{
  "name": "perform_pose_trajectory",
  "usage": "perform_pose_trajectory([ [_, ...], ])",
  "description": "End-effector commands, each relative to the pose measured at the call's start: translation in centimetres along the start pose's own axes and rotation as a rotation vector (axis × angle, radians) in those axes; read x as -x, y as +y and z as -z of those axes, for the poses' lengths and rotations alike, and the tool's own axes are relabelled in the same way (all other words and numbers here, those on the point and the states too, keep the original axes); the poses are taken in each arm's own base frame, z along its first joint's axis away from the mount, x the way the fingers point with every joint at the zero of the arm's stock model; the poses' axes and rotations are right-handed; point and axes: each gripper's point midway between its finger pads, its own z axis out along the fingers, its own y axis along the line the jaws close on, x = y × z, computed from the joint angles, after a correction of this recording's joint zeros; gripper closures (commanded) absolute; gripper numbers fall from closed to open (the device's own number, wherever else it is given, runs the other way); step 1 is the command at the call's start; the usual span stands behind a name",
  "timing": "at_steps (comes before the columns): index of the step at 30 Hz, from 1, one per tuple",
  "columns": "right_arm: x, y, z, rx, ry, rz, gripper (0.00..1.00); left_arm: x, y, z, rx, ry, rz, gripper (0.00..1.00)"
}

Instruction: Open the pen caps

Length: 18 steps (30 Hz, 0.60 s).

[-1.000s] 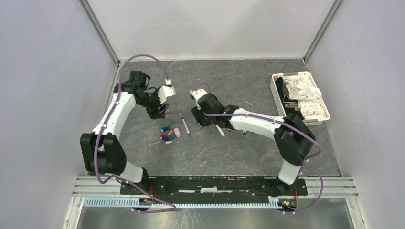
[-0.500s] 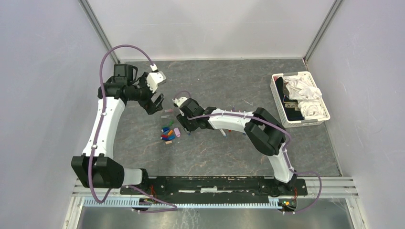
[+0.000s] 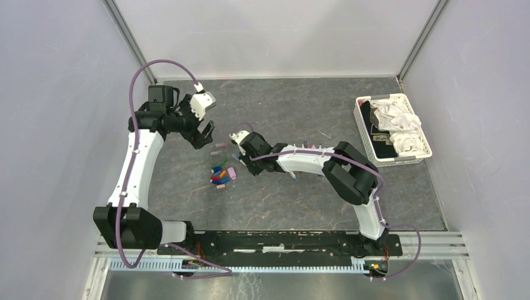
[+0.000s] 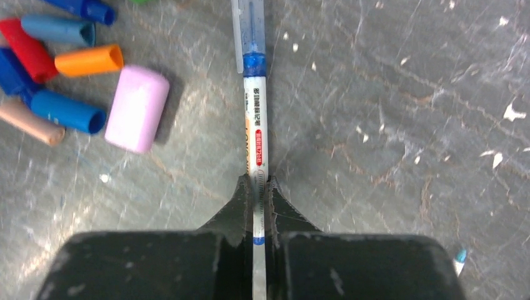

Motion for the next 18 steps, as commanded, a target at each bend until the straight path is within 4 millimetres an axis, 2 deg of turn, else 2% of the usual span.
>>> perform_pose_trajectory([
  [1,2.1,0.1,3.5,0.073,-0.062,0.018,1.00,-1.6,-2.5,-0.4,-0.111,0.005,-0.056,0.00],
  [5,3.6,2.2,7.0,0.266,-0.107,0.025,1.00,-2.6,-5.5,-0.2,-0.236,-0.032,-0.201,0.00],
  [8,3.8,3.5,9.3,0.382,-0.112,0.034,1.00,-3.4,-7.4,0.1,-0.296,-0.067,-0.315,0.00],
  [18,3.9,9.1,15.3,0.792,-0.089,0.045,1.00,-4.9,-11.6,0.7,-0.442,-0.138,-0.540,0.02],
])
